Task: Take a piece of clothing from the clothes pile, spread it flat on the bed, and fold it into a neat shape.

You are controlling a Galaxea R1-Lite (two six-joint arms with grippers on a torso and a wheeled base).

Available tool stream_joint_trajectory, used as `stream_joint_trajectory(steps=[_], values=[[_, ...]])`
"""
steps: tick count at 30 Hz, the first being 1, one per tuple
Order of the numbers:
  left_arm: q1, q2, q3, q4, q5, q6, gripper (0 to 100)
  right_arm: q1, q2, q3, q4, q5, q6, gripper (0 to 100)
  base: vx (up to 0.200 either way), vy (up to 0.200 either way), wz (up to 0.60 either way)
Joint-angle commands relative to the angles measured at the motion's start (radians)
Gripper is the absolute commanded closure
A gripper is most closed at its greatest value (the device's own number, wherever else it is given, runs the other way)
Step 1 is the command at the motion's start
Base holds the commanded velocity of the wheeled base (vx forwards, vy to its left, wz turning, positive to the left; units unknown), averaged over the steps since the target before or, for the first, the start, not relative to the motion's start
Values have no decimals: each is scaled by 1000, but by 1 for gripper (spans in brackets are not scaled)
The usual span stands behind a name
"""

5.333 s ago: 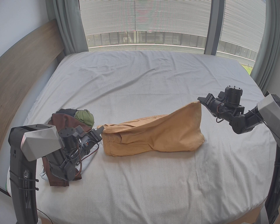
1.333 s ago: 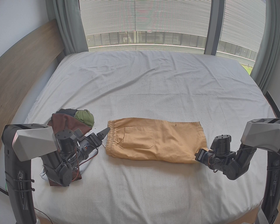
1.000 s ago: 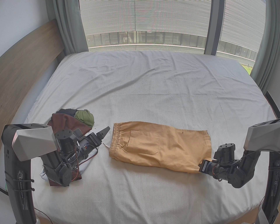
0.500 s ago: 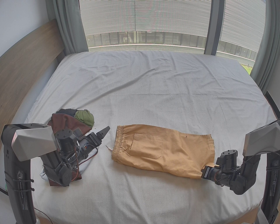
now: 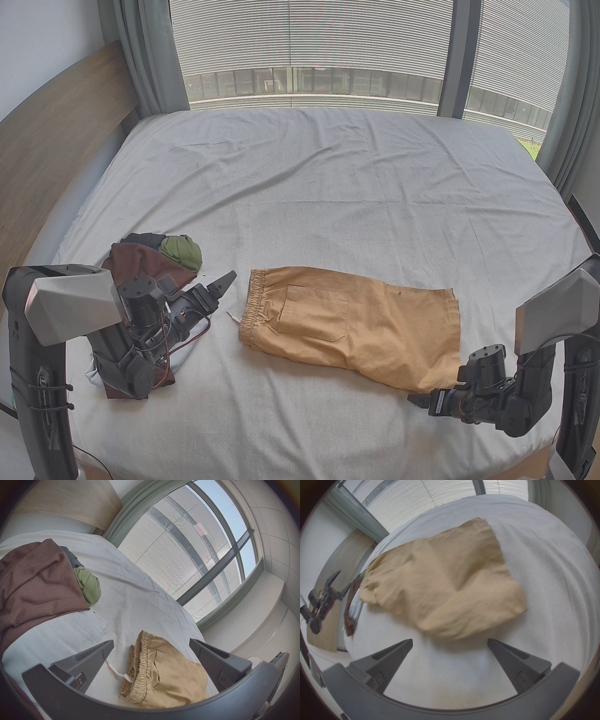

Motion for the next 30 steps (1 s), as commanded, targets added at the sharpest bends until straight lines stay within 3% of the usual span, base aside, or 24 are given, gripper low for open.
stream_joint_trajectory(steps=[1, 11, 16, 25, 30], values=[[-5, 9, 5, 0, -3, -2, 0, 95, -9, 73, -54, 39, -1, 0, 0, 0, 0], [-24, 66, 10, 0, -12, 1, 0, 268, -30, 59, -220, 64, 43, 0, 0, 0, 0], [-36, 115, 8, 1, -15, 1, 0, 251, -87, -64, -217, 73, 40, 0, 0, 0, 0], [-42, 173, 13, 1, -17, -2, 0, 161, -102, -174, -217, 176, 42, 0, 0, 0, 0], [-48, 196, 11, 3, -20, -6, 0, 135, -116, -199, -217, 177, 40, 0, 0, 0, 0]])
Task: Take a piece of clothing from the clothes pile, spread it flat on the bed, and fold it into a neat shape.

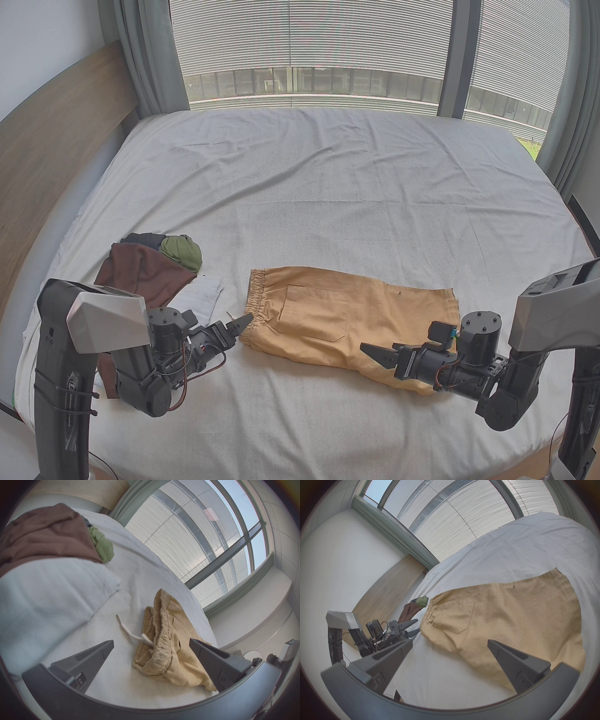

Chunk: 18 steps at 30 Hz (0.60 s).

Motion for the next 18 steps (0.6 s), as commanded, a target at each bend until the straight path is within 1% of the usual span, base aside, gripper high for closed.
stream_joint_trajectory(steps=[1, 6, 11, 18], values=[[-8, 32, 2, 1, -5, -5, 0, -17, -18, -17, -1, 2, -1, 0, 0, 0, 0], [-34, 56, -9, 4, -28, -22, 0, -27, -32, -11, -1, 2, 1, 0, 0, 0, 0], [-47, 91, -55, 7, -28, -23, 0, -27, -35, -13, -2, 2, 1, 0, 0, 0, 0], [-80, 95, -150, 88, -26, -42, 0, -28, -35, -17, -2, 1, 1, 0, 0, 0, 0]])
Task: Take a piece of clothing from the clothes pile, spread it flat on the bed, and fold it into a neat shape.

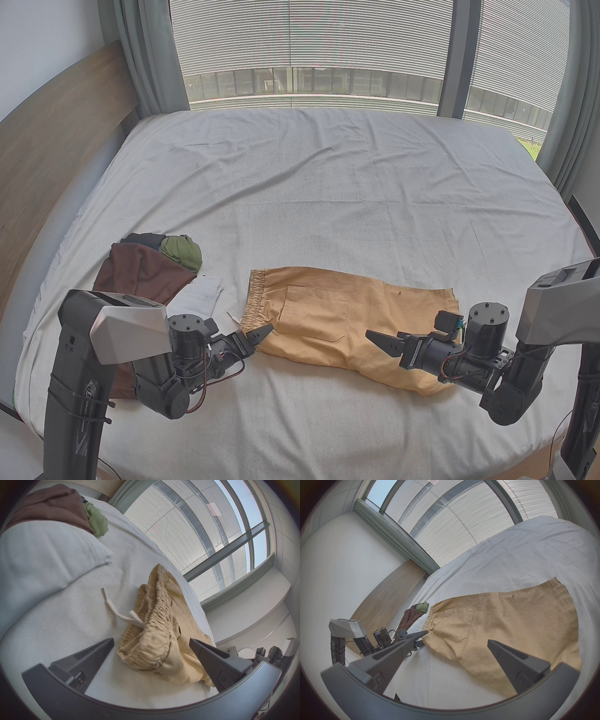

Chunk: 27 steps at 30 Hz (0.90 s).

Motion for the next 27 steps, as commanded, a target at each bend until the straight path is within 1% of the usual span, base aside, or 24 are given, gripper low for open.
stream_joint_trajectory(steps=[1, 4, 10, 20, 21, 23, 27], values=[[-23, 14, -64, 36, 1, -2, 0, -5, -2, -2, -1, -1, 0, 0, 0, 0, 0], [-26, 17, -99, 57, 1, -6, 0, -11, -2, -2, -1, 1, 0, 0, 0, 0, 0], [-24, 45, -179, 57, 12, -44, 0, -13, -1, -2, -1, 1, 0, 0, 0, 0, 0], [-18, 45, -199, 51, 35, -68, 0, -11, 1, -2, -1, 1, 0, 0, 0, 0, 0], [-18, 46, -198, 50, 35, -68, 100, -11, 1, -2, -1, 1, 0, 0, 0, 0, 0], [-20, 46, -193, 47, 35, -70, 100, -11, 2, 0, -1, 1, 0, 0, 0, 0, 0], [-20, 35, -178, 45, 35, -105, 100, -11, 6, 2, -1, 1, 0, 0, 0, 0, 0]])
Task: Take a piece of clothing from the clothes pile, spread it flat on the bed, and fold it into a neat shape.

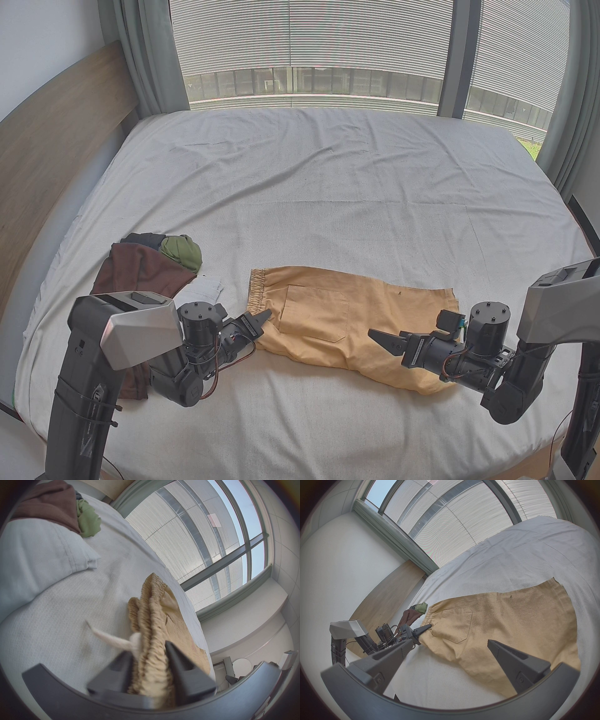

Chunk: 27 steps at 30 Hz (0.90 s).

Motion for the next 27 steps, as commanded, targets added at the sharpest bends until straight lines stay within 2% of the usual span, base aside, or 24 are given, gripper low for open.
stream_joint_trajectory(steps=[1, 8, 11, 18, 27], values=[[0, -16, 25, -2, -1, -30, 100, 0, 6, 1, -1, 1, 0, 0, 0, 0, 0], [12, -97, 151, -42, 2, -27, 100, 3, 14, 3, -1, 1, 0, 0, 0, 0, 0], [46, -146, 273, -108, 0, -3, 100, 6, 22, 0, -1, 1, 0, 0, 0, 0, 0], [121, -246, 436, -111, -12, 37, 100, 11, 35, -2, -1, -1, 0, 0, 0, 0, 0], [171, -309, 545, -111, -13, 72, 100, 13, 45, -2, -1, -1, 0, 0, 0, 0, 0]])
